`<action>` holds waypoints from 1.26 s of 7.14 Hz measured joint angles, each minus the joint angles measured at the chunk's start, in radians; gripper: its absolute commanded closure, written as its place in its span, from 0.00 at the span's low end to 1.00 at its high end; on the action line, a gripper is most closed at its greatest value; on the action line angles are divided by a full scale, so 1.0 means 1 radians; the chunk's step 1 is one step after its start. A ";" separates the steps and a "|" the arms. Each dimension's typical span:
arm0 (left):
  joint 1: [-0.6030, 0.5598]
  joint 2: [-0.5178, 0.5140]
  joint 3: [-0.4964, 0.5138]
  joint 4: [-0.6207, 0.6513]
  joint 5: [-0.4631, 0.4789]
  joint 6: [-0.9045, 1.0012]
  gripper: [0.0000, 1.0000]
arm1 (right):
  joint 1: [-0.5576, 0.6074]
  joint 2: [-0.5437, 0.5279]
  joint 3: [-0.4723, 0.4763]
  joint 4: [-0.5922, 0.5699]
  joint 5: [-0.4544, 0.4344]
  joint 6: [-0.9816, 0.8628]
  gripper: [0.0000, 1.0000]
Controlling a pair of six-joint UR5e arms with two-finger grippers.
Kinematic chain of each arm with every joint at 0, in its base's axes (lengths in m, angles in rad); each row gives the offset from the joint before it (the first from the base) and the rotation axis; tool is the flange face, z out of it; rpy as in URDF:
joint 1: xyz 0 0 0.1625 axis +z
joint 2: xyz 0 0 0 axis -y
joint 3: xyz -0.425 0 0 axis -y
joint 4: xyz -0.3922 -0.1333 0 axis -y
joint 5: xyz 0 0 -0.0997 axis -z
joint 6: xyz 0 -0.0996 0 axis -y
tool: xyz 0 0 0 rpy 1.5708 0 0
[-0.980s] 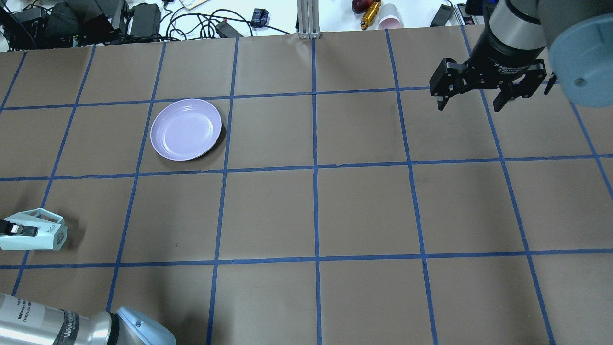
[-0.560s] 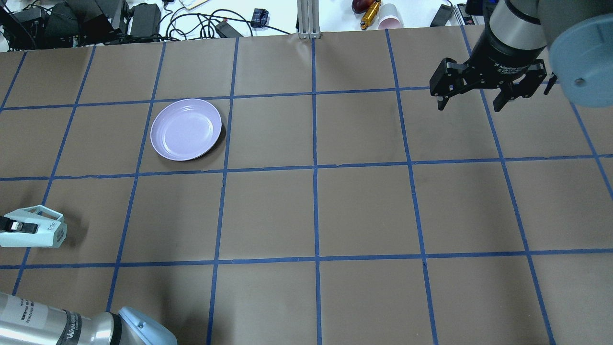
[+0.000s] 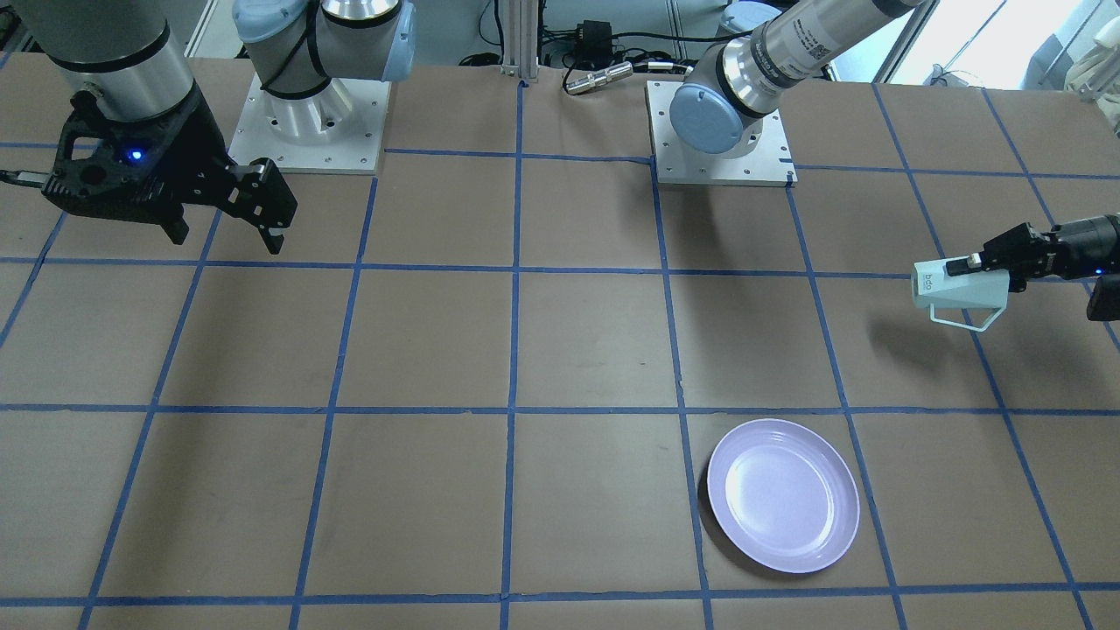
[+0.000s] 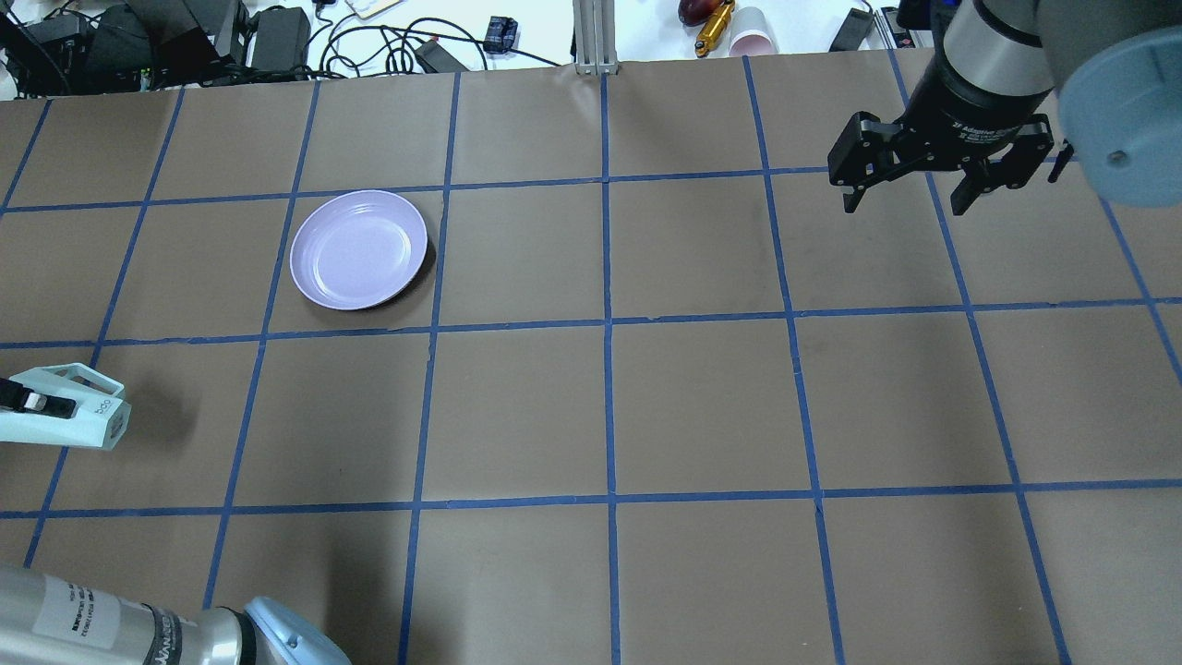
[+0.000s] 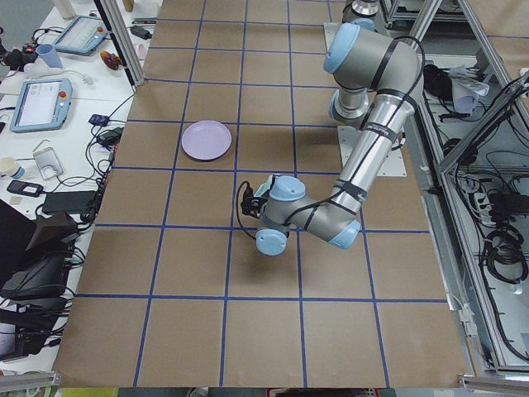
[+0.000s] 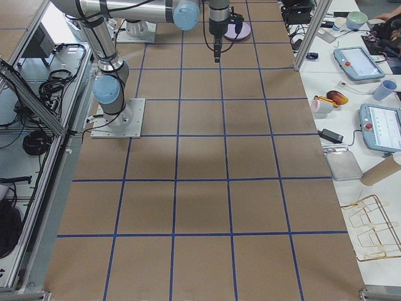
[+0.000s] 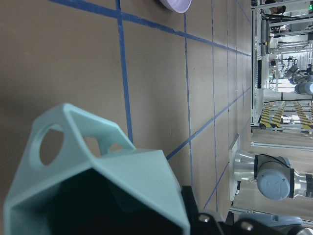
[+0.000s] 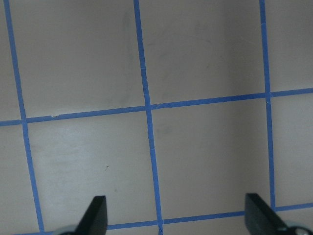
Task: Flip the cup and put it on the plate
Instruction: 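Carry the held cup with the left gripper toward the plate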
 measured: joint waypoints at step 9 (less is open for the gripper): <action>-0.510 0.232 0.018 0.337 -0.050 -0.758 1.00 | 0.000 0.000 0.000 0.000 0.001 0.000 0.00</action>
